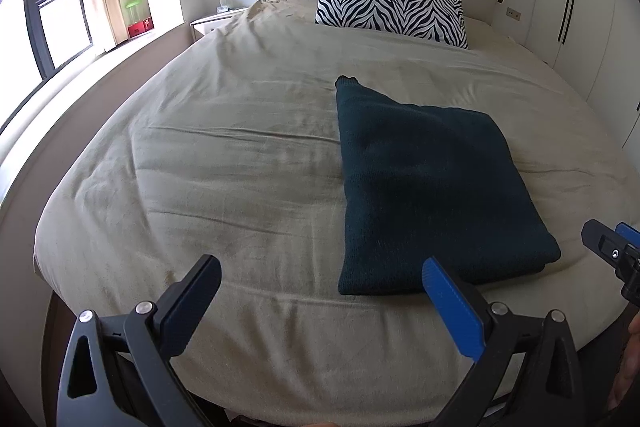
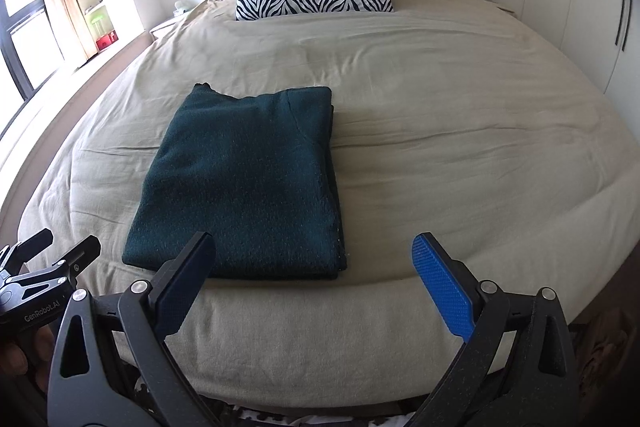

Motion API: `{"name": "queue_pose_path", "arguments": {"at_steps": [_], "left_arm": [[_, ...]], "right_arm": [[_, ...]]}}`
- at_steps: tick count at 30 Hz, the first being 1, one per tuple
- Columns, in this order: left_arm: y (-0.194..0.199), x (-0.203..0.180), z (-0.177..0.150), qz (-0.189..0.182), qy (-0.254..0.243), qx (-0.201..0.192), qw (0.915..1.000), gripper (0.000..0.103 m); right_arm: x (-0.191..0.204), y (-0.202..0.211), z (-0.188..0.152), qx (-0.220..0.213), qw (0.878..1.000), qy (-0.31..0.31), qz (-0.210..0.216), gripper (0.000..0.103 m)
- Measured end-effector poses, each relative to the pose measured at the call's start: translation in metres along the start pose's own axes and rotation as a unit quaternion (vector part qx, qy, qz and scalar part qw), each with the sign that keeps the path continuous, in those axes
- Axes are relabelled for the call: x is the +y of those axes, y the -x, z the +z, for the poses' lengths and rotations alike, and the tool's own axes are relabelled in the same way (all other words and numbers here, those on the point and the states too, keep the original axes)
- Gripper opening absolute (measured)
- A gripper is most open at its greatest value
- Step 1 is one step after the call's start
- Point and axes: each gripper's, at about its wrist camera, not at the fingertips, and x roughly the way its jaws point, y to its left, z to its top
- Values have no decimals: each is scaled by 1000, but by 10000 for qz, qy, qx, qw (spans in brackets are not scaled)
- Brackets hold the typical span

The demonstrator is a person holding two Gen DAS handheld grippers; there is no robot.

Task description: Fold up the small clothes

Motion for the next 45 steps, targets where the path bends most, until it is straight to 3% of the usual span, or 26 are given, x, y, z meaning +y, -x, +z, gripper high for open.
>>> {"name": "queue_pose_path", "arguments": {"at_steps": [45], "left_arm": [[-2, 2, -1, -12, 11, 36, 10000, 103]], "right_arm": [[3, -4, -4, 71, 10000, 34, 12, 100]]}}
